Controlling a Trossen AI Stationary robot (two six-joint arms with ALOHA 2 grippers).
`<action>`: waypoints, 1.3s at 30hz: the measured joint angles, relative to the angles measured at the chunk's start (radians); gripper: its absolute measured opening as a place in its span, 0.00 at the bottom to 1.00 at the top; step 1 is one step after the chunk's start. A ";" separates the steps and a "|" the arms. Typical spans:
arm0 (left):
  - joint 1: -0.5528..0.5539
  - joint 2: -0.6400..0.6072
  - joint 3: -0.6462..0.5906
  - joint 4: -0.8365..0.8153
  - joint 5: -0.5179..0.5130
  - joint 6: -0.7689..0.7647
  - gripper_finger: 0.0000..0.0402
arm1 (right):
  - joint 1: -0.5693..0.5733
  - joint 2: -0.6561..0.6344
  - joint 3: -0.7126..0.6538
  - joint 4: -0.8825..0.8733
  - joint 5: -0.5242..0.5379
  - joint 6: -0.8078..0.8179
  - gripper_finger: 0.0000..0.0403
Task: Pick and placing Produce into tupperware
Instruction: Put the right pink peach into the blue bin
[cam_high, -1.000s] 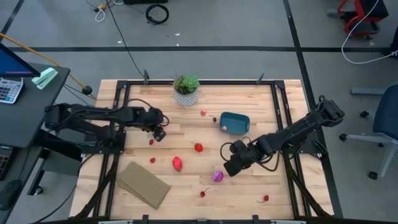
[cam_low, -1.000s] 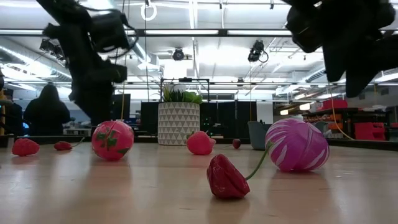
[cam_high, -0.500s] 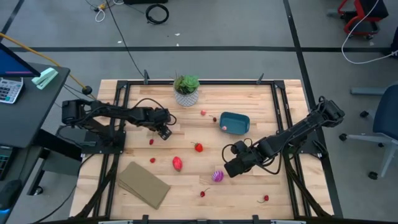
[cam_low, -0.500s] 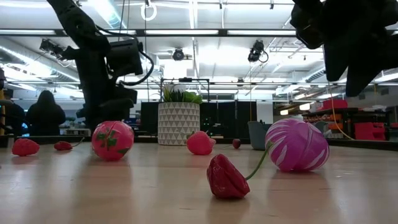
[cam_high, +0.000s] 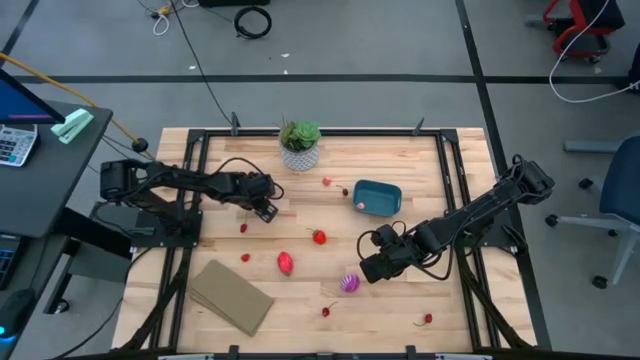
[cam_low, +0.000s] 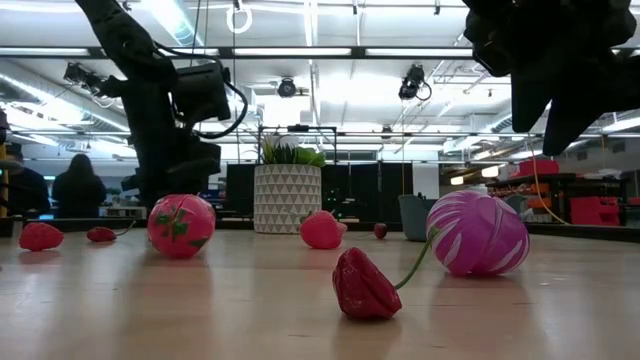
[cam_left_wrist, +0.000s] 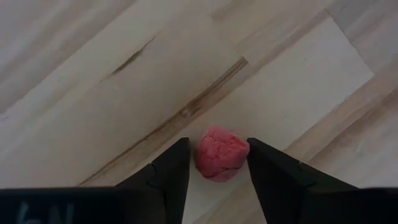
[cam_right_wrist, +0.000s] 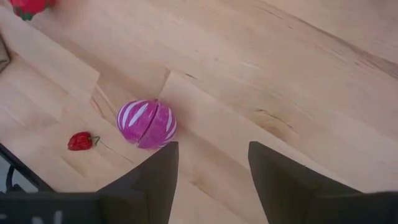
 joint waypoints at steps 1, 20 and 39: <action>-0.005 0.002 0.006 -0.001 0.001 -0.005 0.38 | 0.000 0.000 0.000 0.000 -0.004 -0.003 0.50; -0.043 0.027 0.545 0.148 0.036 0.153 0.22 | 0.139 0.000 0.000 0.000 -0.242 0.080 0.49; -0.062 0.744 1.177 0.129 0.224 0.266 0.23 | 0.356 0.000 0.000 -0.044 -0.023 0.474 0.48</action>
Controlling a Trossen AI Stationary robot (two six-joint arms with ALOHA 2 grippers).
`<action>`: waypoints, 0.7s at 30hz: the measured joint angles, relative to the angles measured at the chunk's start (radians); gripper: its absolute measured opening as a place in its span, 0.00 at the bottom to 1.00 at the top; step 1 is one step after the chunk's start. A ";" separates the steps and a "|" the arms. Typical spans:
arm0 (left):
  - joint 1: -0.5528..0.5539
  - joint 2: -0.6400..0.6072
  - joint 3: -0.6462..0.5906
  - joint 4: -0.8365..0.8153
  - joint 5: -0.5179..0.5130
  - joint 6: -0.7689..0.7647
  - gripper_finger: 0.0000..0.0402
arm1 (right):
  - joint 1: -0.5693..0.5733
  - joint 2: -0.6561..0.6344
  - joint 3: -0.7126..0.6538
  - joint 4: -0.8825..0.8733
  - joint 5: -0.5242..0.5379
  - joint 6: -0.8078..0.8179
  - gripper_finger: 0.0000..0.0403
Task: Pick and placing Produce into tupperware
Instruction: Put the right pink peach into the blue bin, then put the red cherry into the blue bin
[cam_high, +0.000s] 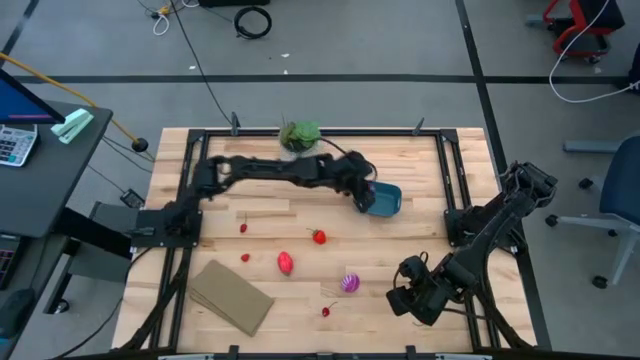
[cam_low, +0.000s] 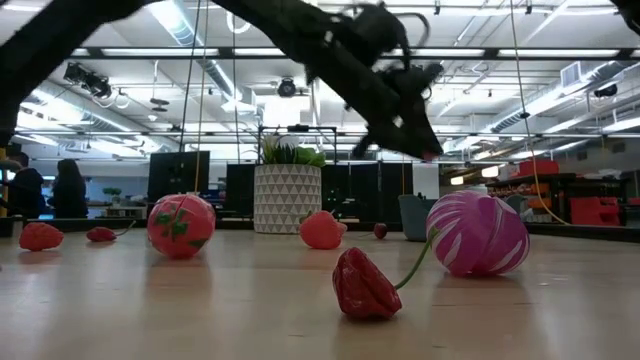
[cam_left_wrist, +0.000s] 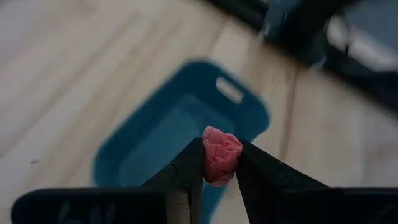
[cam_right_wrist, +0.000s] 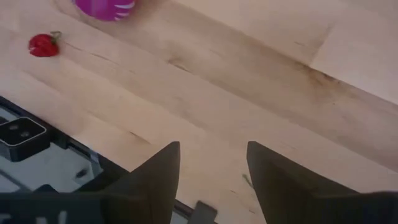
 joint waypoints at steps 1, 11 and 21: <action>-0.002 0.027 0.026 -0.028 0.001 0.019 0.23 | 0.003 0.000 0.000 0.001 0.004 0.001 0.48; 0.000 0.133 0.147 -0.142 0.000 0.062 0.39 | 0.005 0.000 0.000 -0.012 0.060 -0.007 0.48; 0.022 0.068 0.183 -0.258 0.037 0.099 0.47 | 0.027 0.000 0.000 0.024 -0.094 -0.050 0.48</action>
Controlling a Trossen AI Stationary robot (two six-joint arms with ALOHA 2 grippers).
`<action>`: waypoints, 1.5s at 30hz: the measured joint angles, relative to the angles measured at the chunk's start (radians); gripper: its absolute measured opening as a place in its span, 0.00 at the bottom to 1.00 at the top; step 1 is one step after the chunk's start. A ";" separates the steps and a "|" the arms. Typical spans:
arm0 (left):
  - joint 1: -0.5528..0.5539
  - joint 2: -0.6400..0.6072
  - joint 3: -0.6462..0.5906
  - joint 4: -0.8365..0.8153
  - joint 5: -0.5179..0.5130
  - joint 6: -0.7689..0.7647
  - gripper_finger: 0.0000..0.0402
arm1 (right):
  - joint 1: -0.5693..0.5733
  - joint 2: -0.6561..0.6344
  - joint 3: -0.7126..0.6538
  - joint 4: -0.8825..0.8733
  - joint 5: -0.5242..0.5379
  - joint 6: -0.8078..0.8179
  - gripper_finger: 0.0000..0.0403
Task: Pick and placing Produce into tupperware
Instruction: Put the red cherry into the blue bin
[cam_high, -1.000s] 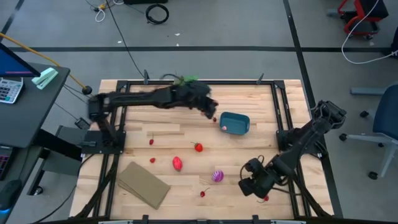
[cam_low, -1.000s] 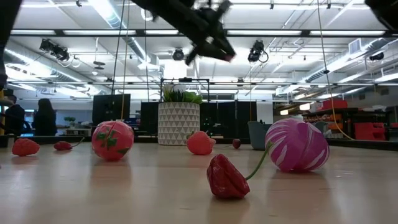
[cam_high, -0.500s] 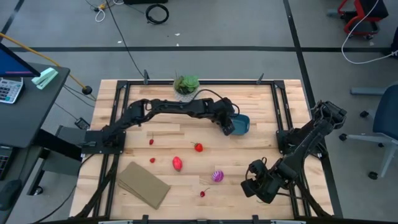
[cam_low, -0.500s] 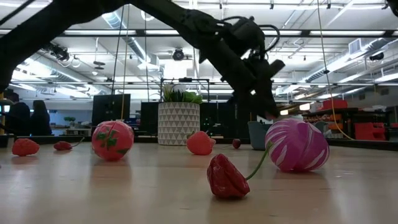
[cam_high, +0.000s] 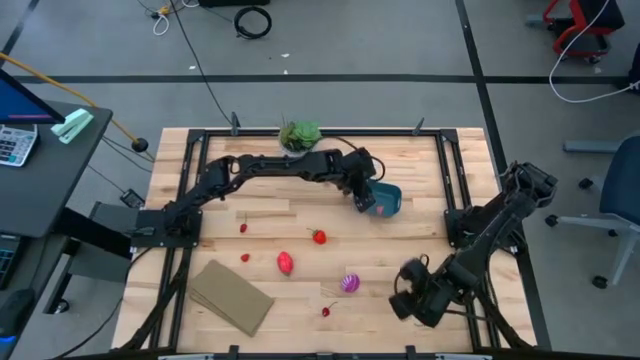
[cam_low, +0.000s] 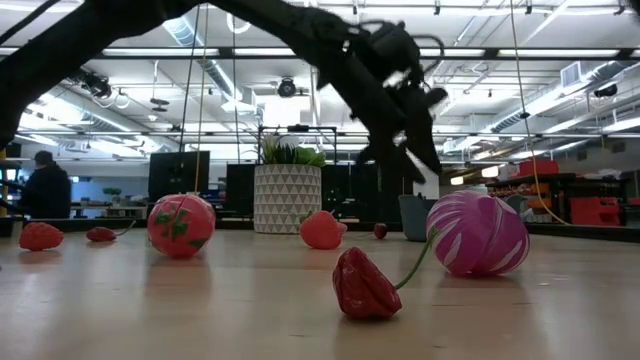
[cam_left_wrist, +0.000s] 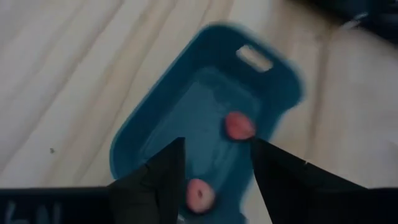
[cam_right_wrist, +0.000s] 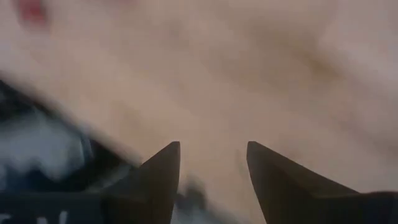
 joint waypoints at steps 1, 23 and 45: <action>0.000 -0.012 0.018 -0.041 0.005 0.015 0.46 | 0.013 0.000 0.002 0.017 -0.075 -0.007 0.48; -0.059 -0.139 0.354 -0.472 0.006 0.209 0.45 | 0.125 0.167 0.034 0.014 -0.158 0.197 0.48; -0.059 -0.167 0.352 -0.480 0.006 0.210 0.43 | 0.099 0.318 0.036 -0.037 -0.191 0.219 0.48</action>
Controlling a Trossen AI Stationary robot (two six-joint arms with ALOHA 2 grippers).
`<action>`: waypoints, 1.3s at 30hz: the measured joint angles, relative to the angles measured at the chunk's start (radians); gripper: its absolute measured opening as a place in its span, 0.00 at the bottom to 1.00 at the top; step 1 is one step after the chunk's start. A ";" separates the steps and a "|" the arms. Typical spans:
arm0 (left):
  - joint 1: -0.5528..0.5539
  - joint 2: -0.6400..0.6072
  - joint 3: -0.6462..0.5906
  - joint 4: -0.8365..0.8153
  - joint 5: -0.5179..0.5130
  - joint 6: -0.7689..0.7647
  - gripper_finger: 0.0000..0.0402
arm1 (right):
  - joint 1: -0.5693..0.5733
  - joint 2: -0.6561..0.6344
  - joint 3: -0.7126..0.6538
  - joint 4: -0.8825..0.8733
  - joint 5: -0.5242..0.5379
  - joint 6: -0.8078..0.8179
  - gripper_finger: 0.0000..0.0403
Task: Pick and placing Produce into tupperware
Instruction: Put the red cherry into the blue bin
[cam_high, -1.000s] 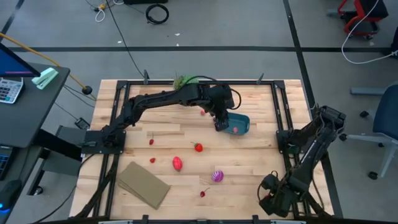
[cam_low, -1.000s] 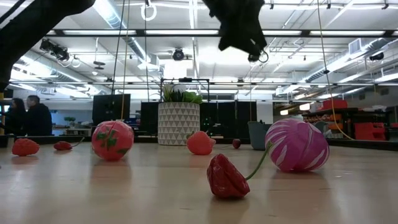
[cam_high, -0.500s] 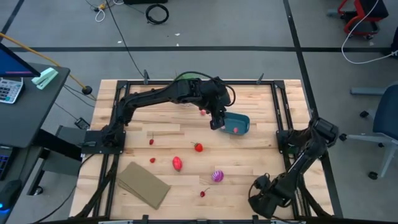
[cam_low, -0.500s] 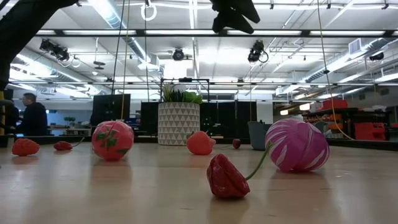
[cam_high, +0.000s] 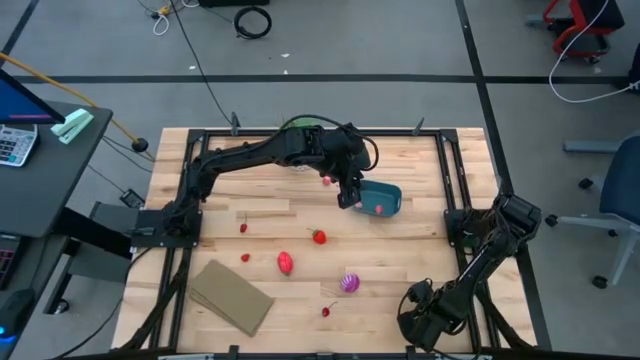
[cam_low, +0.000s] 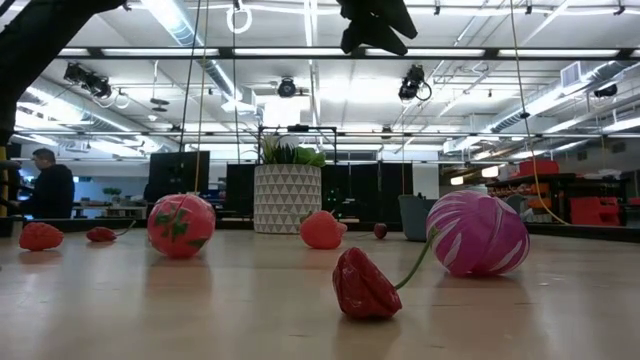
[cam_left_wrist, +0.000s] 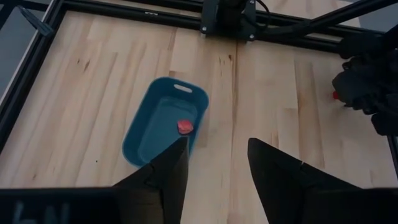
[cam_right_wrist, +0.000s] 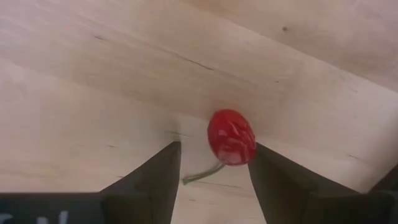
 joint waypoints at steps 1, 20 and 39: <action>0.000 0.000 0.000 0.000 0.000 0.000 0.44 | 0.000 0.000 0.000 -0.008 0.005 -0.002 0.48; 0.001 -0.068 0.024 -0.028 0.000 0.004 0.43 | -0.035 0.001 -0.001 -0.045 0.040 -0.093 0.39; 0.072 -0.475 0.021 -0.063 -0.004 -0.002 0.41 | -0.177 -0.105 -0.007 -0.039 0.259 -0.143 0.27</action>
